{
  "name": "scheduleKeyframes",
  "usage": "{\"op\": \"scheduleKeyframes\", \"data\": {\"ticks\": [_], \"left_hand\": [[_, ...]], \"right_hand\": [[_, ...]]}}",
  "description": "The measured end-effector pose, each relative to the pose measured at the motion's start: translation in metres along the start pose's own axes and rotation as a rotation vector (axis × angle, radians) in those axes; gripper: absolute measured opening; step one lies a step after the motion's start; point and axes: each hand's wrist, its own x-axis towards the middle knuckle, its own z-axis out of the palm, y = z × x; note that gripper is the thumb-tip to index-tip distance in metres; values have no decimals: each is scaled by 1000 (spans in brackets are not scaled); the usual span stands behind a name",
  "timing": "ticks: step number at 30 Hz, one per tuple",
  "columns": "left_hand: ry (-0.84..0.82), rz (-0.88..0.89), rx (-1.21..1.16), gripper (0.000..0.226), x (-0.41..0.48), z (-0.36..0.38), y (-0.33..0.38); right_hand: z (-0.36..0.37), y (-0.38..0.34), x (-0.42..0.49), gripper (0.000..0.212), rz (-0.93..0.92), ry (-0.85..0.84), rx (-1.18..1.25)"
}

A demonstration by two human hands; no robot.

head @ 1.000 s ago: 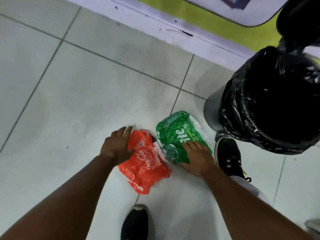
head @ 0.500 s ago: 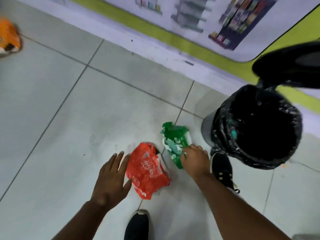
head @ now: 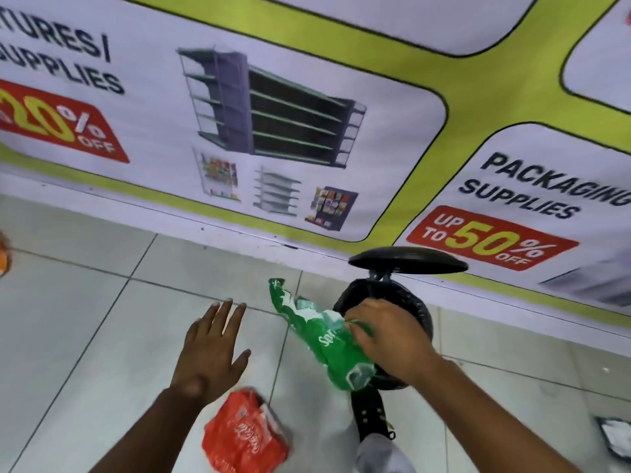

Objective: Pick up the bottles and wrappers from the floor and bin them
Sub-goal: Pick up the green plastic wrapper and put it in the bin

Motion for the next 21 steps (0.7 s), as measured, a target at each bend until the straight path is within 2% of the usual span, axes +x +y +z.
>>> {"op": "scheduleKeyframes", "data": {"ticks": [4,7,11,16,18,21], "left_hand": [[69,128,19,84,43,-35,27],[121,200,17,86,74,-54,45],[179,275,30,85,101,-69,67],[208,289,13,84,107,-70,76],[207,285,8,84,106,-65,75],[194,282,19,84,102,-59,70]], "right_hand": [[-69,19,-18,16,1,53,-99],[-92,37,-34,15,17,62,-154],[-99,64,-48,17,24,108,-254],[-91,99,-48,18,77,155,-335],[-82,116,-43,17,96,123,-361],[-64,139,-32,16,172,-26,-383]]}}
